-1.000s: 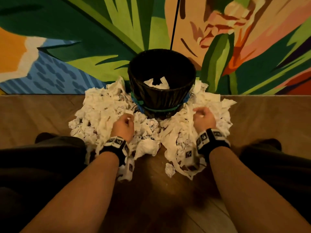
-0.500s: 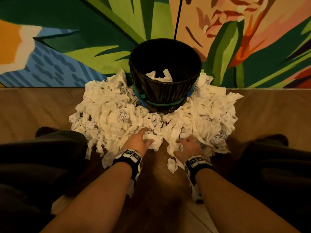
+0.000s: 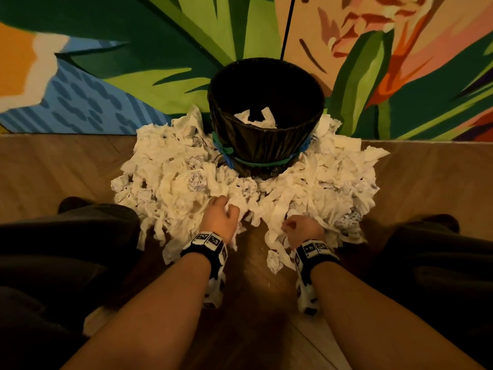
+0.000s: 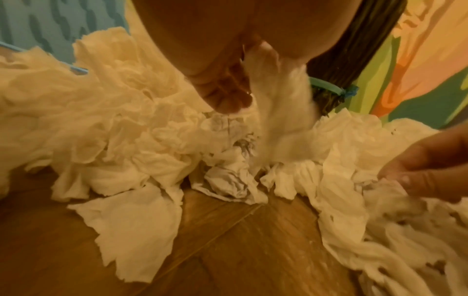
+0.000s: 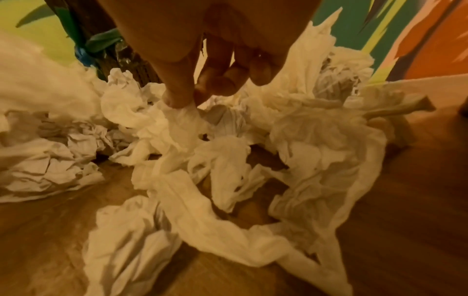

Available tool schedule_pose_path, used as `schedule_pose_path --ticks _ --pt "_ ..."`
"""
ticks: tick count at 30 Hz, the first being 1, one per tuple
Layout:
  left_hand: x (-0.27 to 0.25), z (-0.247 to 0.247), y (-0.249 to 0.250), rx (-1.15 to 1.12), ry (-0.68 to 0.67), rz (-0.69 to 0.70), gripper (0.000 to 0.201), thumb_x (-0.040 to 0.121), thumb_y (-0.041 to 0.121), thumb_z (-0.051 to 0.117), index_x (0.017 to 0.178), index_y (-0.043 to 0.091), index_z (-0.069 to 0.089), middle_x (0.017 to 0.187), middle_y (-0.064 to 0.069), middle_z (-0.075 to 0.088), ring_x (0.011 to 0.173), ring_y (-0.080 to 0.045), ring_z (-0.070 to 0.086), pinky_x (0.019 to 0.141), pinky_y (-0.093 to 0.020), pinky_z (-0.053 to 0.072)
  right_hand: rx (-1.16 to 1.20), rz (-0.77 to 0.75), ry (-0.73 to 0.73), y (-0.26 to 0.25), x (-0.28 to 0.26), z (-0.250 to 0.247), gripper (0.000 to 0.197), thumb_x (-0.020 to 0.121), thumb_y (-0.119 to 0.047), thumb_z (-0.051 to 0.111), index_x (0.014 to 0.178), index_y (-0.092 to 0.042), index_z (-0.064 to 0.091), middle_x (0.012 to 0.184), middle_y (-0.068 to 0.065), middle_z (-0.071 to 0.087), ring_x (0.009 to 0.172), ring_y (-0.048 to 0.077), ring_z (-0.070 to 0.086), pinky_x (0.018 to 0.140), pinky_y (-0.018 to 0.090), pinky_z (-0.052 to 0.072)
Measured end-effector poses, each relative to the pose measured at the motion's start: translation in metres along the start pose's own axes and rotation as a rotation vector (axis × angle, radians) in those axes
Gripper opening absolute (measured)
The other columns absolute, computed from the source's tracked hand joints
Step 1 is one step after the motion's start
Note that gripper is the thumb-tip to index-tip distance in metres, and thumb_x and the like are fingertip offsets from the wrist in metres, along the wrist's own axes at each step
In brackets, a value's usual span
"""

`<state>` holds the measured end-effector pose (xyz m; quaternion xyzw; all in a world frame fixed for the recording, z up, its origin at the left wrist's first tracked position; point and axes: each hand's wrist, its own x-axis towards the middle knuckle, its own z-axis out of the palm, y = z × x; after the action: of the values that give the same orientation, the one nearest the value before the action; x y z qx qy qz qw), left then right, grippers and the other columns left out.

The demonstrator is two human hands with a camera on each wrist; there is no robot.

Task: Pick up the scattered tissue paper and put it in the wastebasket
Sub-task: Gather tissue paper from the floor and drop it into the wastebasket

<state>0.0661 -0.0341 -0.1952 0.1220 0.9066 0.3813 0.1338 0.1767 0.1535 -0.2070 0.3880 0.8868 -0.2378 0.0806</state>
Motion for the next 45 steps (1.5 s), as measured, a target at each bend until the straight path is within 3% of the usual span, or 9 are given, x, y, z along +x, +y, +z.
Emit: schedule_pose_path --ticks 3,10,14,18,22,27,31,35,45 --pt "-0.001 -0.005 0.000 -0.117 0.058 -0.037 0.009 0.092 0.019 0.049 0.088 0.011 0.050 0.063 -0.001 0.045 0.048 -0.009 0.041 0.045 -0.020 0.031 0.128 -0.015 0.051 -0.001 -0.004 -0.004 0.023 0.099 -0.023 0.054 0.112 -0.022 0.073 0.112 0.005 0.070 0.099 0.025 0.064 0.078 0.025 0.046" --pt "-0.004 -0.013 -0.004 -0.228 0.033 -0.081 0.013 0.097 0.017 0.044 0.102 0.023 0.054 0.064 -0.003 0.053 0.050 -0.019 0.046 0.047 -0.026 0.037 0.370 0.050 0.148 -0.011 0.001 -0.022 0.044 0.106 -0.034 0.032 0.115 -0.002 0.061 0.112 0.019 0.064 0.103 0.035 0.059 0.081 0.034 0.042" --pt "-0.012 -0.010 -0.009 -0.208 -0.020 -0.024 0.018 0.088 0.026 0.065 0.080 0.020 0.050 0.069 0.002 0.051 0.057 -0.016 0.048 0.052 -0.025 0.039 0.662 0.175 0.132 -0.014 0.005 -0.029 0.055 0.095 -0.053 0.047 0.124 -0.009 0.060 0.124 0.012 0.064 0.107 0.029 0.060 0.093 0.039 0.048" --pt "-0.015 -0.002 -0.017 -0.038 -0.127 0.055 0.026 0.088 0.001 0.049 0.077 0.024 0.044 0.084 -0.004 0.056 0.069 -0.021 0.054 0.059 -0.026 0.041 0.795 0.166 0.077 -0.011 0.011 -0.027 0.043 0.098 -0.026 0.054 0.137 -0.015 0.043 0.101 0.010 0.073 0.097 0.020 0.065 0.086 0.040 0.055" --pt "-0.023 0.011 -0.019 -0.034 -0.284 -0.041 0.033 0.094 -0.001 0.036 0.090 0.027 0.054 0.094 0.005 0.059 0.075 -0.029 0.066 0.059 -0.037 0.058 0.560 0.154 0.099 -0.004 0.008 -0.024 0.051 0.097 -0.039 0.056 0.138 -0.012 0.044 0.130 0.017 0.059 0.117 0.033 0.056 0.094 0.035 0.044" --pt "-0.034 0.030 -0.017 0.234 -0.432 0.100 0.009 0.091 0.037 0.055 0.090 0.031 0.063 0.089 0.003 0.068 0.069 -0.009 0.059 0.065 -0.026 0.053 0.143 0.072 -0.174 0.014 -0.012 -0.004 0.061 0.088 -0.061 0.057 0.136 -0.024 0.054 0.139 0.005 0.056 0.121 0.025 0.056 0.099 0.037 0.046" --pt "-0.043 0.058 -0.013 0.559 -0.676 0.159 0.053 0.078 0.065 0.059 0.119 0.031 0.056 0.114 0.001 0.064 0.102 -0.020 0.060 0.079 -0.029 0.049 -0.215 -0.038 -0.351 0.026 -0.025 0.017 0.046 0.090 -0.050 0.062 0.128 -0.024 0.062 0.138 0.002 0.055 0.126 0.022 0.051 0.101 0.030 0.041" --pt "-0.057 0.082 -0.010 0.617 -0.678 0.117 0.079 0.073 0.074 0.054 0.134 0.027 0.040 0.124 -0.003 0.060 0.109 -0.027 0.060 0.087 -0.037 0.050 -0.277 -0.055 -0.389 0.022 -0.029 0.024 0.037 0.091 -0.042 0.057 0.116 -0.016 0.067 0.122 0.008 0.065 0.113 0.027 0.060 0.089 0.031 0.049" --pt "-0.050 0.084 -0.010 0.443 -0.603 0.050 0.065 0.086 0.055 0.056 0.140 0.026 0.034 0.137 -0.011 0.044 0.119 -0.033 0.054 0.095 -0.041 0.047 0.034 0.106 -0.261 0.002 -0.025 0.011 0.038 0.101 -0.034 0.041 0.118 -0.010 0.065 0.123 0.013 0.064 0.111 0.030 0.060 0.090 0.034 0.047"
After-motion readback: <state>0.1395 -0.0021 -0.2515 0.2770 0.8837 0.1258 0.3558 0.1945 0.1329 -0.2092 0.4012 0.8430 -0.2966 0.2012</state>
